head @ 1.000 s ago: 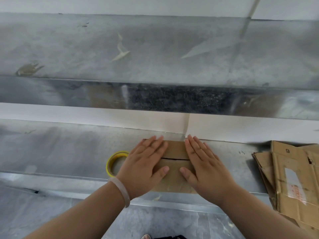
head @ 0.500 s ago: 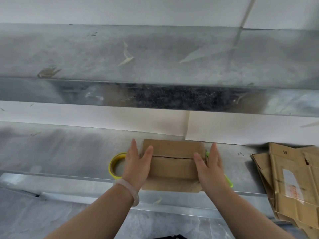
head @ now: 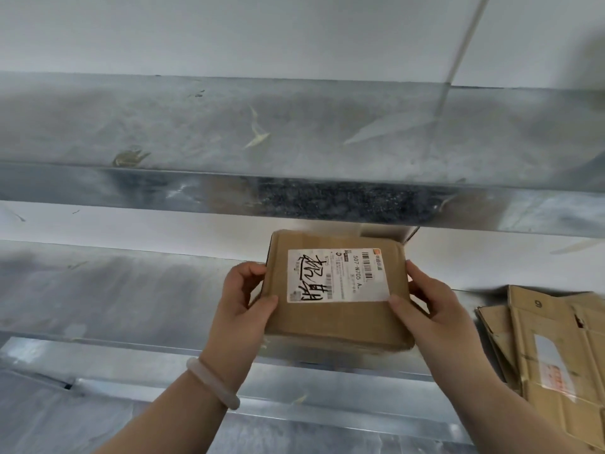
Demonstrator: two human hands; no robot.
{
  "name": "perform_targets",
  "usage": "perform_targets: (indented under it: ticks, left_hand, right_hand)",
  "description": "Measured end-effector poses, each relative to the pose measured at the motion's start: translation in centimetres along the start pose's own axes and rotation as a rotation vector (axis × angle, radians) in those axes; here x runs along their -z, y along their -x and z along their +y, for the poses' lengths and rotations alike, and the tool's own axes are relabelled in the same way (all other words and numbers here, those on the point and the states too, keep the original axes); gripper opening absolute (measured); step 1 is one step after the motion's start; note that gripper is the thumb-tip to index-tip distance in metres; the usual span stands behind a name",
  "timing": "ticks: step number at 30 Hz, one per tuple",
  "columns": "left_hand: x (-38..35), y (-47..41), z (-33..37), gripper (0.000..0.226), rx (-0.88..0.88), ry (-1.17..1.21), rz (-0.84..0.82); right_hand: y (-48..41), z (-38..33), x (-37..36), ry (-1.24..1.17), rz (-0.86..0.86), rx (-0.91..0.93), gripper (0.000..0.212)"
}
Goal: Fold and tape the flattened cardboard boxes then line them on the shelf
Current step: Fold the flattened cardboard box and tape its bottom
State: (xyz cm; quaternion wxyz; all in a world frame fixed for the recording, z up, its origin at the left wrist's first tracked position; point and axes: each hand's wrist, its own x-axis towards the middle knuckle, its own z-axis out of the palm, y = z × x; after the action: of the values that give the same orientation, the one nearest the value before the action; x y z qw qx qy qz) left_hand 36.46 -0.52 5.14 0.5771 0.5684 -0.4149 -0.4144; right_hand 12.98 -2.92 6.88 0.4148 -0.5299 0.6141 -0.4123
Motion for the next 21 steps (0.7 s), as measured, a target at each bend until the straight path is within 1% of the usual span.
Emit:
perform_targets:
  ticks: [1,2,3,4,5,7,10,12,14,16,17,19,20,21]
  left_hand:
    - [0.0,-0.3,-0.5,0.046,0.021,0.017,-0.011]
    - [0.1,-0.5,-1.0,0.057,0.046,0.038,-0.022]
    - [0.1,-0.5,-1.4,0.064,0.071,0.070,-0.026]
    - [0.2,-0.6,-1.9,0.065,0.090,0.109,-0.026]
    - [0.3,-0.6,-2.3,0.062,0.108,0.148,-0.028]
    - [0.3,-0.4,-2.8,0.052,0.135,0.227,-0.032]
    - [0.1,0.0,-3.2,0.026,0.152,0.298,0.017]
    - [0.0,0.2,-3.9,0.010,0.159,0.233,0.074]
    - [0.0,0.2,-4.7,0.006,0.185,0.080,0.110]
    - [-0.2,0.1,-4.9,0.011,0.230,-0.058,0.107]
    - [-0.3,-0.1,-4.7,0.015,0.256,-0.098,0.108]
    - [-0.6,-0.6,-3.9,0.024,0.315,-0.136,0.118]
    - [-0.7,-0.8,-3.5,0.026,0.345,-0.142,0.117]
    - [-0.8,-1.1,-3.1,0.025,0.370,-0.145,0.109]
  right_hand:
    - [-0.3,0.4,0.1,0.022,-0.015,0.014,0.050]
    - [-0.5,1.0,0.3,-0.008,-0.030,0.007,0.052]
    - [-0.5,1.6,0.4,-0.083,-0.057,-0.019,0.053]
    - [-0.4,2.1,0.5,-0.168,-0.079,-0.044,0.054]
    - [-0.3,2.7,0.5,-0.234,-0.082,-0.058,0.054]
    - [-0.1,3.9,0.5,-0.287,-0.064,-0.051,0.053]
    - [0.3,5.1,0.3,-0.306,-0.040,-0.012,0.055]
    - [0.5,5.7,0.4,-0.316,-0.047,-0.023,0.050]
    - [0.7,6.2,0.4,-0.277,-0.065,-0.045,0.039]
    - [0.9,6.5,0.4,-0.203,-0.086,-0.092,0.043]
    - [0.7,6.7,0.4,-0.196,-0.081,-0.113,0.041]
    - [0.1,6.6,0.3,-0.154,-0.035,-0.127,0.019]
    - [-0.3,6.4,0.2,-0.124,-0.004,-0.139,0.014]
    - [-0.7,6.1,0.2,-0.110,0.027,-0.155,0.014]
